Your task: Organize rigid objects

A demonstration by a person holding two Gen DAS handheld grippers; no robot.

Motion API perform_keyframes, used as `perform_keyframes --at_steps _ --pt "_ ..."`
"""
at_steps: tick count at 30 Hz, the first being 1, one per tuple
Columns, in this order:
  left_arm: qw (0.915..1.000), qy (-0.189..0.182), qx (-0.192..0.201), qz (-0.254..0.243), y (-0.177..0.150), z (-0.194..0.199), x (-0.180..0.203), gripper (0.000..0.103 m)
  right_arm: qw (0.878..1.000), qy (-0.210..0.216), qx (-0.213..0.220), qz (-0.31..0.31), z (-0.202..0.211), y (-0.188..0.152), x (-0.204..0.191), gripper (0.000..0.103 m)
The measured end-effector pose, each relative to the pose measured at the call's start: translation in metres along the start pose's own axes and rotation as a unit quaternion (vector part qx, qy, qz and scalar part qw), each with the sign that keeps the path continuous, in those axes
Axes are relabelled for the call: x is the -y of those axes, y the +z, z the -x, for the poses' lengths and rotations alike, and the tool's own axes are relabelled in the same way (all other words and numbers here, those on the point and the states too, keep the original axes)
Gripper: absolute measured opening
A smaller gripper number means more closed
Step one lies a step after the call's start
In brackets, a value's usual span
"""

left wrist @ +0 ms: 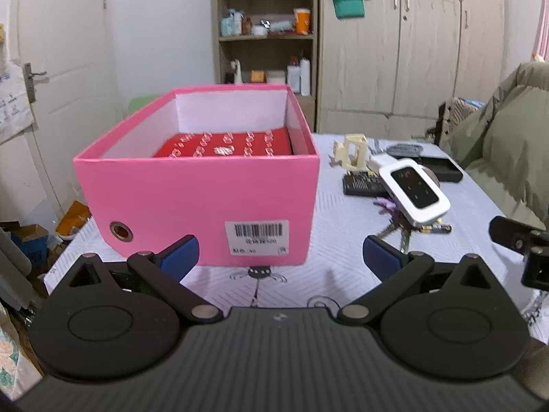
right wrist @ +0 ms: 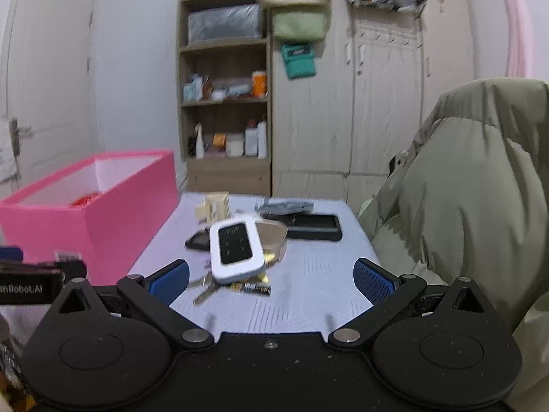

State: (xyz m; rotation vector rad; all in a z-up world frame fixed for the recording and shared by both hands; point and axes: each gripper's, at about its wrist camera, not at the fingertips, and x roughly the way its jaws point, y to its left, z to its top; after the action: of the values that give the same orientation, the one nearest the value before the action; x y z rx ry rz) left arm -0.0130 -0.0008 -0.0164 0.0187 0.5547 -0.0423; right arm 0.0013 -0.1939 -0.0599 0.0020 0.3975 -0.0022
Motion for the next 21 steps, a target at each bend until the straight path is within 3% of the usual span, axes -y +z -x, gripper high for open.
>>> perform_keyframes --at_steps 6,13,21 --pt "0.9982 -0.027 -0.05 0.017 0.01 -0.005 -0.007 0.103 0.999 0.012 -0.035 0.006 -0.001 0.008 0.001 0.103" --pt "0.999 -0.002 -0.042 0.01 0.028 0.005 -0.017 0.103 0.997 0.055 -0.055 0.003 0.002 0.031 0.007 0.103" --pt "0.9991 -0.003 -0.043 -0.005 0.036 0.011 -0.02 0.103 0.991 0.111 -0.067 0.013 0.004 0.036 0.001 0.103"
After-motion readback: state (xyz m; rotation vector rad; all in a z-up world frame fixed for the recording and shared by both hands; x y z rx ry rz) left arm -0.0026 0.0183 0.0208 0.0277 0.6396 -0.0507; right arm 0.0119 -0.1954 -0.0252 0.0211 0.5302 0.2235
